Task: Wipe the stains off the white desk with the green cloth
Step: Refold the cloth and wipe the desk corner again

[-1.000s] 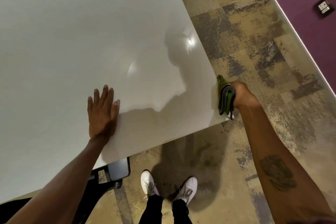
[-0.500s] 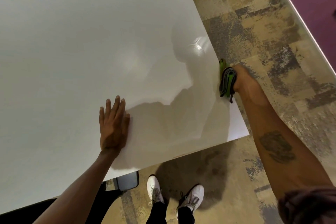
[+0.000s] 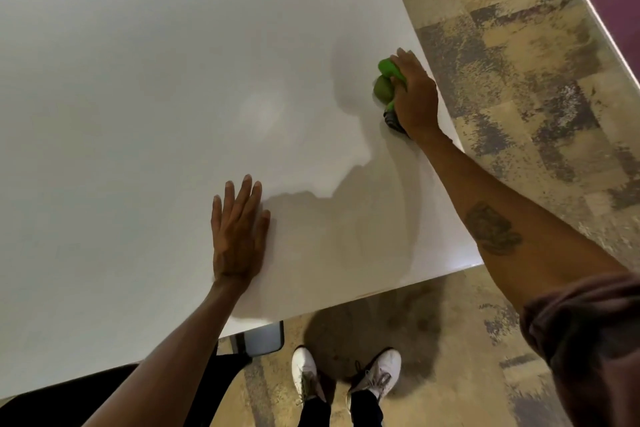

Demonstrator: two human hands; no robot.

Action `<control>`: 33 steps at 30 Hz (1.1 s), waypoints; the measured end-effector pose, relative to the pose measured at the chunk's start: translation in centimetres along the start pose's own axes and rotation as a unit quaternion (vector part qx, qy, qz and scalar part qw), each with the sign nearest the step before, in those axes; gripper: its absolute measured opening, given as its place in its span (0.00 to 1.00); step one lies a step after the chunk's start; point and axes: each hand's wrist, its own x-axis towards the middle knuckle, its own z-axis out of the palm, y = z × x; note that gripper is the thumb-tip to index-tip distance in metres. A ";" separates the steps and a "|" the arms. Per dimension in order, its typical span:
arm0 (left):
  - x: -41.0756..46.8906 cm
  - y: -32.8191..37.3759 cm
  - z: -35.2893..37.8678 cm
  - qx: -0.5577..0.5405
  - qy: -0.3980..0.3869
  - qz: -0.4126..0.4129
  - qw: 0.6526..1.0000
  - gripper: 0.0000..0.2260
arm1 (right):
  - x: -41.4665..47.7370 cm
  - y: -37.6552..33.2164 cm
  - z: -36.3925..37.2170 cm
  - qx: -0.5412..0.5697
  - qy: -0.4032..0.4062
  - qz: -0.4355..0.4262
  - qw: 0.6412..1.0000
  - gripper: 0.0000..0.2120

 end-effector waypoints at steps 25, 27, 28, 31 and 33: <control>-0.7 0.7 -0.5 0.017 -0.034 -0.031 0.999 0.28 | -22.0 1.7 -3.8 0.080 -0.098 -0.039 0.991 0.15; -0.7 0.8 -0.6 0.024 -0.039 -0.031 0.998 0.28 | -23.9 2.3 -3.9 -0.006 -0.043 -0.067 0.997 0.20; -0.6 0.9 -0.7 0.027 -0.041 -0.031 0.998 0.28 | -25.0 2.2 -3.5 -0.017 -0.010 -0.049 0.999 0.21; -0.5 1.0 -0.7 0.040 -0.044 -0.031 0.998 0.28 | -26.8 1.2 -1.0 -0.011 0.155 0.035 0.987 0.18; -0.4 1.0 -0.6 0.045 -0.039 -0.027 0.998 0.28 | -26.8 -0.1 0.8 -0.004 0.302 0.091 0.949 0.16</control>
